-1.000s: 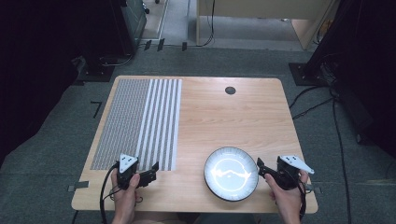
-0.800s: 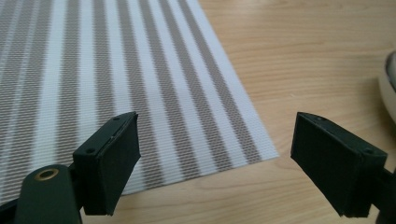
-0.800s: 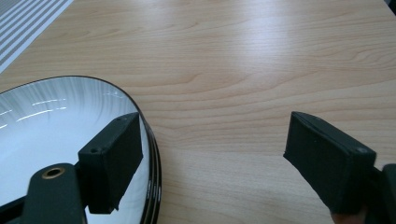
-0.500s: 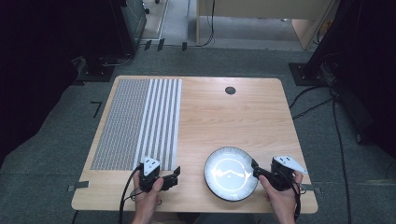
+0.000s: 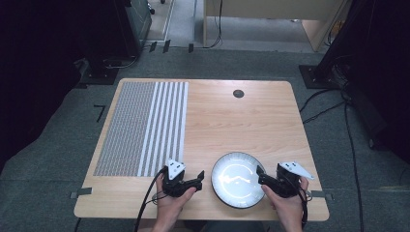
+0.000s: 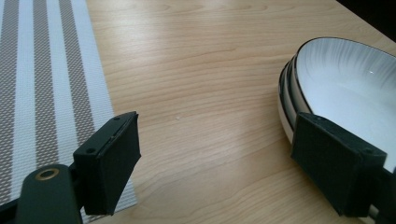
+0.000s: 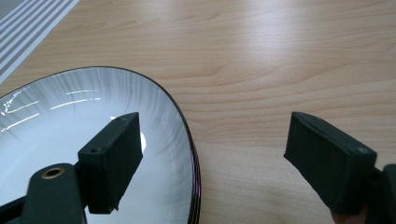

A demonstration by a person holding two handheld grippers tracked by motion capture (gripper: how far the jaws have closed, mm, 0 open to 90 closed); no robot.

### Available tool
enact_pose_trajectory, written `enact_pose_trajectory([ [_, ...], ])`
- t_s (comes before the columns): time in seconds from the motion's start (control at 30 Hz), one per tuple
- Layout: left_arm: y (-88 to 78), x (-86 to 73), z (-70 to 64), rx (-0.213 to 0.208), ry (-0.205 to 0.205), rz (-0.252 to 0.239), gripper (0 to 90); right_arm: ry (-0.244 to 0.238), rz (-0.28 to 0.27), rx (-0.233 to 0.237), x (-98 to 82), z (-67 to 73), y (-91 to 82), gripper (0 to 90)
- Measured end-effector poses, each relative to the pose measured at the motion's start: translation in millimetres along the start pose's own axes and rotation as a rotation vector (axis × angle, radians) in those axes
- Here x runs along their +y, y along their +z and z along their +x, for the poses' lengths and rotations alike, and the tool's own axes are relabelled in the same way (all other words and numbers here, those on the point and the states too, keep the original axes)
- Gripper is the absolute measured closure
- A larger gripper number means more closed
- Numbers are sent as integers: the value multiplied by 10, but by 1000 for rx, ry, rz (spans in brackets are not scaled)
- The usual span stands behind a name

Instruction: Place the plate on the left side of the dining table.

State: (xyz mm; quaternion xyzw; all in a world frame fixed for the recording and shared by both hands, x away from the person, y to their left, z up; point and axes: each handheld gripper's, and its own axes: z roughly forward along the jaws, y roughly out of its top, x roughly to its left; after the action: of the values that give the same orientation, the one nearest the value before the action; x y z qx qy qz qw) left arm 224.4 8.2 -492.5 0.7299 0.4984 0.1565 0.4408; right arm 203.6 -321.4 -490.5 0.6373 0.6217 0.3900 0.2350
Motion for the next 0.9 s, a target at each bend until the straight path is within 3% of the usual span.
enact_pose_trajectory([
  [0.27,80,52,-257,-29,45,9,182,-2,-13,-2,-8,46,-13,303],
  [0.4,110,65,-309,-30,47,15,274,-2,-15,-9,-18,48,-8,357],
  [0.53,138,77,-351,-82,11,45,425,11,2,10,-34,38,13,441],
  [0.77,215,74,-454,-115,33,96,653,44,12,85,-31,-2,4,630],
  [0.9,236,55,-479,-103,49,102,696,48,21,97,-43,-13,17,664],
])
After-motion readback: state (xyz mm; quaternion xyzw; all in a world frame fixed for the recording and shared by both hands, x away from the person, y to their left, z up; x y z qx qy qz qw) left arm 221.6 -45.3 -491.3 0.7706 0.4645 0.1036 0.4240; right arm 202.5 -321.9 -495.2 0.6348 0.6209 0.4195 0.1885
